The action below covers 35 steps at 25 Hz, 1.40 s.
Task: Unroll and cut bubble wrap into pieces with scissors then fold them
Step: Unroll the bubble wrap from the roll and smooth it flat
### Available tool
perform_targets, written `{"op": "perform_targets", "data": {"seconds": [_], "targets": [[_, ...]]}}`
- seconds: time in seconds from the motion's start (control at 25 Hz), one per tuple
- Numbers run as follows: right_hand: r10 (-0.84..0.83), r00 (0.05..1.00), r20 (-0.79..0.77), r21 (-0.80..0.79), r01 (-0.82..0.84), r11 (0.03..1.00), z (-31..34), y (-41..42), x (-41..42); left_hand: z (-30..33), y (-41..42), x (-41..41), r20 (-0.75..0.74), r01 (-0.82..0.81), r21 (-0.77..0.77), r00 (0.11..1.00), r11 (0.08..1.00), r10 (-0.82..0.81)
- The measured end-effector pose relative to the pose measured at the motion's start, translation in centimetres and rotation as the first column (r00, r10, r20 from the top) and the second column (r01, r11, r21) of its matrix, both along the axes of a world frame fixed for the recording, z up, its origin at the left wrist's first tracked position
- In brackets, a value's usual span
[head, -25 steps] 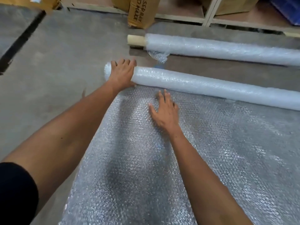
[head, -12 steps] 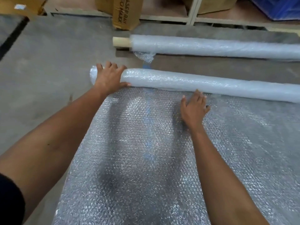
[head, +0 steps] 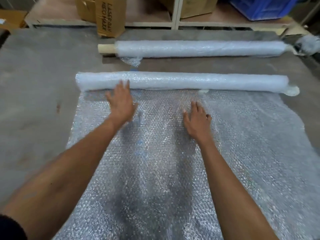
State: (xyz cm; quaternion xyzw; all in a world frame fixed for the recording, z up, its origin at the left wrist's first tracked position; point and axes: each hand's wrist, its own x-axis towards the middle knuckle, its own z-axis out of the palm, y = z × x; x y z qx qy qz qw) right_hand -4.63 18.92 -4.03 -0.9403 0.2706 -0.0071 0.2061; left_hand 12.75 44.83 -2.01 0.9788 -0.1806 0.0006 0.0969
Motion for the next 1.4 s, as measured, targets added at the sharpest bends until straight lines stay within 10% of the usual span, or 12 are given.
{"op": "perform_targets", "data": {"seconds": [0.36,1.08,1.4], "targets": [[0.027,0.998,-0.054,-0.148,-0.035,0.988,-1.3,-2.0,-18.5,-3.6,-9.3,-28.2,-0.167,0.318,-0.135,0.926,0.938,-0.338],[0.143,0.987,-0.069,-0.055,-0.147,0.988,-3.1,-17.8,-43.8,-5.6,-10.9,-47.2,-0.16,-0.048,0.0,0.986,0.999,0.047],[0.073,0.997,-0.025,-0.067,-0.075,0.995,-3.6,-23.8,-45.8,-5.7,-18.9,-54.3,-0.201,0.124,0.025,0.973,0.992,-0.116]]}}
